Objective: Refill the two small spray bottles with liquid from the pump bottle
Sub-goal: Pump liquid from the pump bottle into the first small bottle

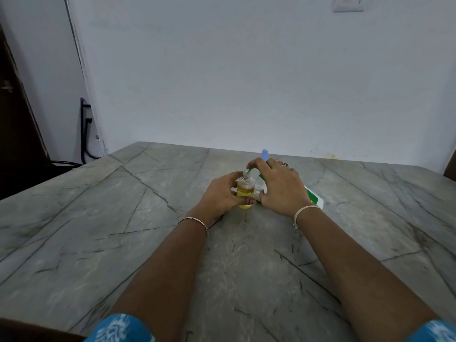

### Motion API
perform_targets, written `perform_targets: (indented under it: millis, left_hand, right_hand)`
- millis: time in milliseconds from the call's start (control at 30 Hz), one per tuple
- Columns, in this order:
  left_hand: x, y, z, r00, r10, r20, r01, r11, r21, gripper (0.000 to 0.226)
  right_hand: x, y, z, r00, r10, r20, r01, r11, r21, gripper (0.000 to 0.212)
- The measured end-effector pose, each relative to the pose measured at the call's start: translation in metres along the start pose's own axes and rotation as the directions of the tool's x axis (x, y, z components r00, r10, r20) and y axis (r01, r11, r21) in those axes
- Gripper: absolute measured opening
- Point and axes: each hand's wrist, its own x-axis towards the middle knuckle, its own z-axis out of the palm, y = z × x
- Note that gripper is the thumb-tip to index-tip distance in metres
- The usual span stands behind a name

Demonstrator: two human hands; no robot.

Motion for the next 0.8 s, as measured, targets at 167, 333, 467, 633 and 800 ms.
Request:
perform_targets:
  millis: [167, 333, 467, 633, 800]
  left_hand:
    - [0.0008, 0.0004, 0.0005, 1.000, -0.002, -0.009, 0.003, 1.000, 0.030, 0.072]
    - [0.0002, 0.0008, -0.0005, 1.000, -0.006, -0.011, 0.007, 1.000, 0.016, 0.074]
    - [0.0011, -0.0003, -0.0002, 1.000, -0.010, 0.002, 0.010, 1.000, -0.007, 0.074]
    - [0.0029, -0.0039, -0.0002, 1.000, -0.016, 0.007, 0.016, 1.000, -0.017, 0.076]
    - [0.0036, -0.0056, 0.0007, 1.000, -0.028, 0.006, 0.028, 1.000, -0.011, 0.079]
  right_hand:
    - [-0.0035, 0.0011, 0.0012, 1.000, -0.023, 0.000, 0.023, 1.000, -0.015, 0.065]
    - [-0.0022, 0.0029, 0.0005, 1.000, -0.025, 0.019, 0.025, 1.000, 0.005, 0.065]
    - [0.0007, 0.0007, -0.0003, 1.000, -0.013, 0.010, 0.012, 0.999, 0.049, 0.056]
    - [0.0020, -0.0005, 0.0005, 1.000, -0.016, 0.012, 0.016, 0.998, 0.061, 0.055]
    - [-0.0021, 0.0039, 0.0000, 0.999, -0.024, 0.027, 0.023, 0.999, 0.046, 0.068]
